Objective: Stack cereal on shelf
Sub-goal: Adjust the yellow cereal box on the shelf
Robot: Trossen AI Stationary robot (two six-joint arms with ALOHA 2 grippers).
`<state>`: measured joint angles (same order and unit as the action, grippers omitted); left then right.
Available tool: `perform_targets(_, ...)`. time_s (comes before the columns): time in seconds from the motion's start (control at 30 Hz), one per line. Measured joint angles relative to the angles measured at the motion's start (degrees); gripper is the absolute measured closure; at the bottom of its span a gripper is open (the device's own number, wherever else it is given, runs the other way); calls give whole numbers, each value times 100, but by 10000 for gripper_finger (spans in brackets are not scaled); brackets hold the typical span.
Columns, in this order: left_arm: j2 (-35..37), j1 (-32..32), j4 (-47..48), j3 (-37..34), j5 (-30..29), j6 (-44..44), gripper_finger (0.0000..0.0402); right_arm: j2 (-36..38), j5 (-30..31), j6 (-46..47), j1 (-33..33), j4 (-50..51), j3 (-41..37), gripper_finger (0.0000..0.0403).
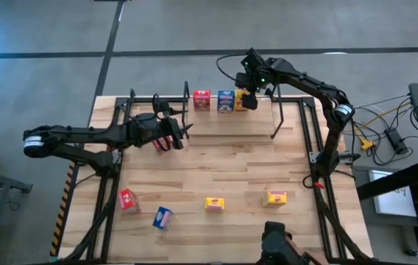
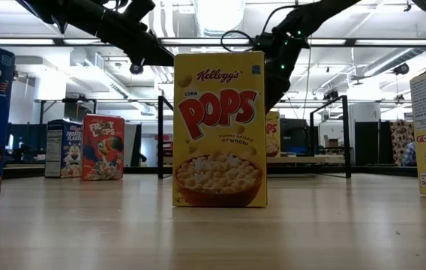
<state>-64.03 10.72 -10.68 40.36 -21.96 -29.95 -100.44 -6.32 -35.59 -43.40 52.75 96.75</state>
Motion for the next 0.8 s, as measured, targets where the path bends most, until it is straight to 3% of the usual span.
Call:
perform_targets(0.17,2,-2,-2,0,1,0,171,-75,3,-31,-4,49,-46,150)
perform_targets(0.53,2,0,-1,0,1,0,171,-40,36,-40,-2,116,-43,224)
perform_targets(0.8,2,-2,0,0,1,0,171,26,210,-120,-13,443,-43,236)
